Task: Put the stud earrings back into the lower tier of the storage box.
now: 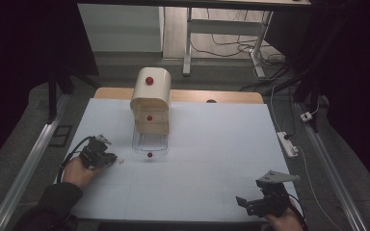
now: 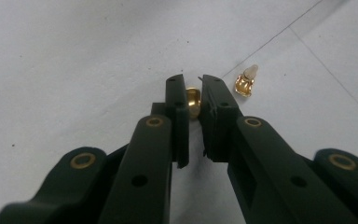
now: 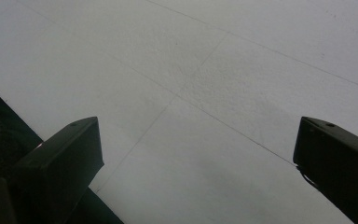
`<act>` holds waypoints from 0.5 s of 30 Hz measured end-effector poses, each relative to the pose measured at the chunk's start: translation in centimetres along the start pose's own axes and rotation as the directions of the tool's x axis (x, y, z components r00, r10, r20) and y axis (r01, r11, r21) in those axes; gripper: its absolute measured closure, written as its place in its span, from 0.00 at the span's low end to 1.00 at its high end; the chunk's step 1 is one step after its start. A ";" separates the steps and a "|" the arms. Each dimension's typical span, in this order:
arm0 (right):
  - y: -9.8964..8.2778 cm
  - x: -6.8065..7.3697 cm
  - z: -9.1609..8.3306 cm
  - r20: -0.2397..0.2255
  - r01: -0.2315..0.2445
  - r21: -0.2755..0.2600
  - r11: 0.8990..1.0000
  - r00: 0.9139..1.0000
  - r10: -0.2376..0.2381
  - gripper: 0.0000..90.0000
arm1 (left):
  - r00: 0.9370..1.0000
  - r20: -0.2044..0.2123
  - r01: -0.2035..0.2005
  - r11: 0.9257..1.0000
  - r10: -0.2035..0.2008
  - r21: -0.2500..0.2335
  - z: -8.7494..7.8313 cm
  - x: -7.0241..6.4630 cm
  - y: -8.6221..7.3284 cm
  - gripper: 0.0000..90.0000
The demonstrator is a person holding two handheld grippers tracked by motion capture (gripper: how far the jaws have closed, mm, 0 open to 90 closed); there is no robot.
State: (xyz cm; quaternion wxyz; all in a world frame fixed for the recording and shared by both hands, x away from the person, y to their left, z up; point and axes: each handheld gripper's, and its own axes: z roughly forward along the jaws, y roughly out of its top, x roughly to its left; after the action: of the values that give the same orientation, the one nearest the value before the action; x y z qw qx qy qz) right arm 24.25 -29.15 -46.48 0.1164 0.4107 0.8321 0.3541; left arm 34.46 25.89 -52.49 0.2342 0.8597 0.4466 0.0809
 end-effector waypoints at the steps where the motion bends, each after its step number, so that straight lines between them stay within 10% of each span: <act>1: 0.0 0.0 0.0 0.000 0.001 0.000 1.000 1.000 -0.001 0.01 | 1.000 0.000 0.000 1.000 0.000 0.000 0.0 0.0 0.0 0.94; 10: 0.0 0.0 0.0 -0.001 0.001 0.000 1.000 1.000 -0.001 0.01 | 1.000 0.019 0.026 0.997 -0.025 -0.070 -0.9 0.4 -0.1 0.94; 15: 0.0 0.0 0.0 -0.002 0.001 0.001 1.000 1.000 -0.001 0.01 | 0.997 0.066 0.050 0.982 -0.039 -0.180 -2.1 0.5 0.0 0.94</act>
State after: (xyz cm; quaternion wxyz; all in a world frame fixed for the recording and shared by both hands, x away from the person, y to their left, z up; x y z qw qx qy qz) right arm 24.24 -29.12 -46.48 0.1157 0.4098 0.8326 0.3541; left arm 34.05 27.01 -50.72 0.3269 0.8268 0.4490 0.0893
